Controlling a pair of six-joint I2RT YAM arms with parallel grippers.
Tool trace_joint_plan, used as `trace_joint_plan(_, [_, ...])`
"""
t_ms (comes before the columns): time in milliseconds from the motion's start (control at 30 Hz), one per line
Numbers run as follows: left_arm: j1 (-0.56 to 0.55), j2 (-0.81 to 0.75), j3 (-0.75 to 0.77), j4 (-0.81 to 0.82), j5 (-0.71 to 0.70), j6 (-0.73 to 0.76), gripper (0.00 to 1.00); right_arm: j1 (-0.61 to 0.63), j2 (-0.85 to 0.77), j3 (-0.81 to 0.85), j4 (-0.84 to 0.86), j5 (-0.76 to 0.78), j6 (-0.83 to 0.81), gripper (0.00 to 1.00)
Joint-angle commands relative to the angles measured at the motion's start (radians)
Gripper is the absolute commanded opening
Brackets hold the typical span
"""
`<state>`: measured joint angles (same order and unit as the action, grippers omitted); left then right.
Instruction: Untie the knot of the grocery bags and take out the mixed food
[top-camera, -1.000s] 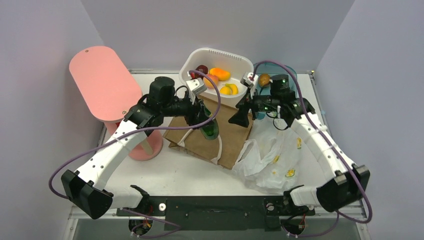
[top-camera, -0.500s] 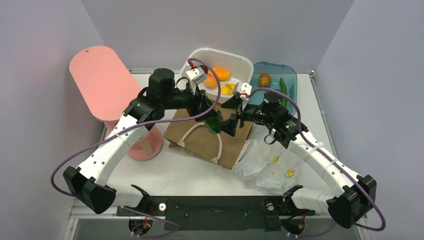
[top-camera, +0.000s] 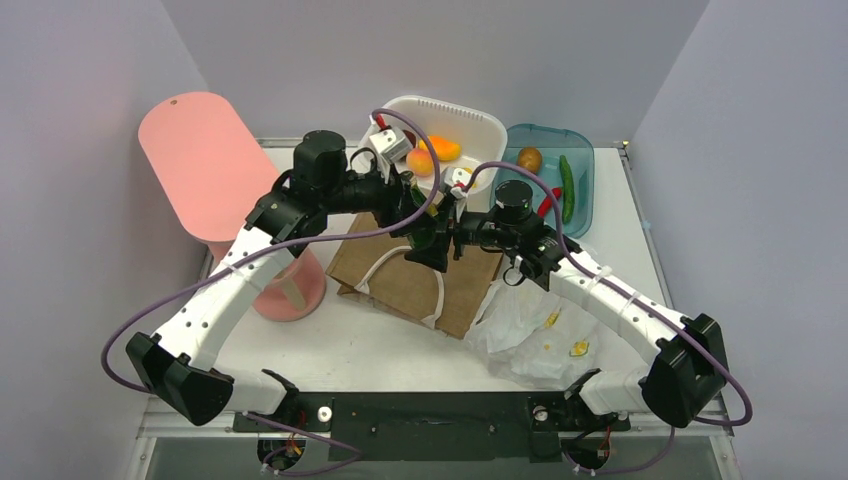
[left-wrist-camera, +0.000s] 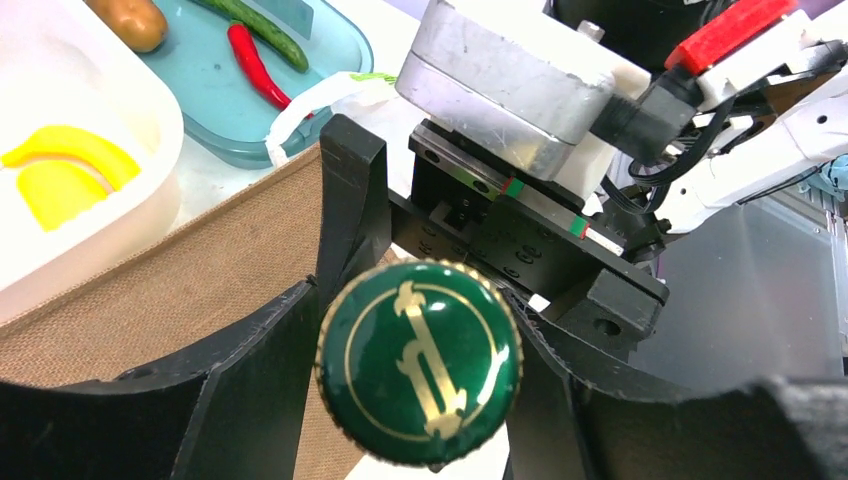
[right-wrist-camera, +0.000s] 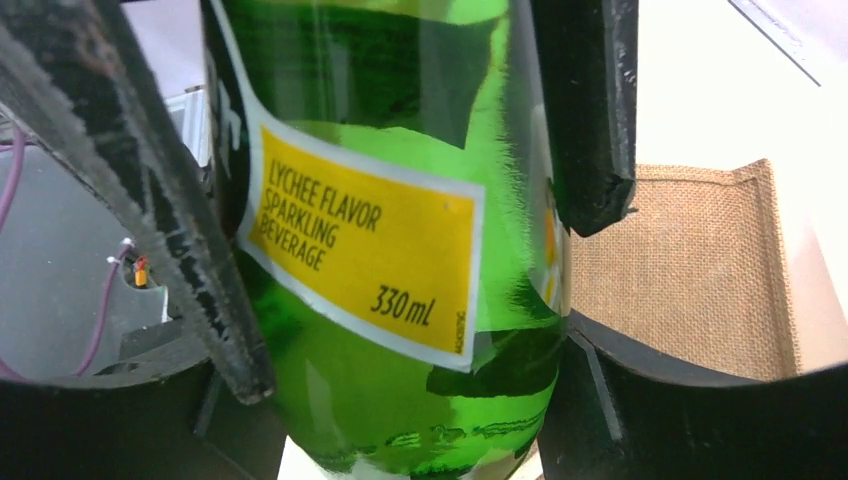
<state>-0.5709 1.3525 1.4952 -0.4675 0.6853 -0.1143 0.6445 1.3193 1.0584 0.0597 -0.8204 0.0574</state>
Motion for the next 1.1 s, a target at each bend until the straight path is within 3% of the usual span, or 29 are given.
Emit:
trace_joint_plan(0, [0.006,-0.047,0.093,0.138,0.011,0.004,0.00,0.007,0.003,0.044,0.165,0.005,0.080,0.15])
trace_joint_plan(33, [0.008,-0.057,0.087,0.158,-0.010,-0.002,0.05,0.010,0.005,0.044,0.188,0.018,0.111,0.02])
trace_joint_plan(67, [0.013,-0.064,0.069,0.176,-0.019,-0.024,0.24,0.011,0.005,0.039,0.245,0.027,0.131,0.00])
trace_joint_plan(133, [0.026,-0.089,0.028,0.240,-0.047,-0.080,0.35,0.013,0.006,0.034,0.346,0.064,0.208,0.00])
trace_joint_plan(233, [0.042,-0.116,-0.025,0.345,-0.085,-0.149,0.39,0.015,0.021,0.036,0.490,0.117,0.328,0.00])
trace_joint_plan(433, [0.053,-0.119,-0.053,0.443,-0.102,-0.238,0.44,0.032,0.040,0.064,0.554,0.124,0.399,0.00])
trace_joint_plan(700, [0.062,-0.091,-0.044,0.581,-0.081,-0.389,0.47,0.050,0.045,0.072,0.533,0.112,0.379,0.00])
trace_joint_plan(1067, [0.064,-0.062,0.038,0.594,-0.111,-0.447,0.66,0.069,0.052,0.061,0.490,0.104,0.339,0.00])
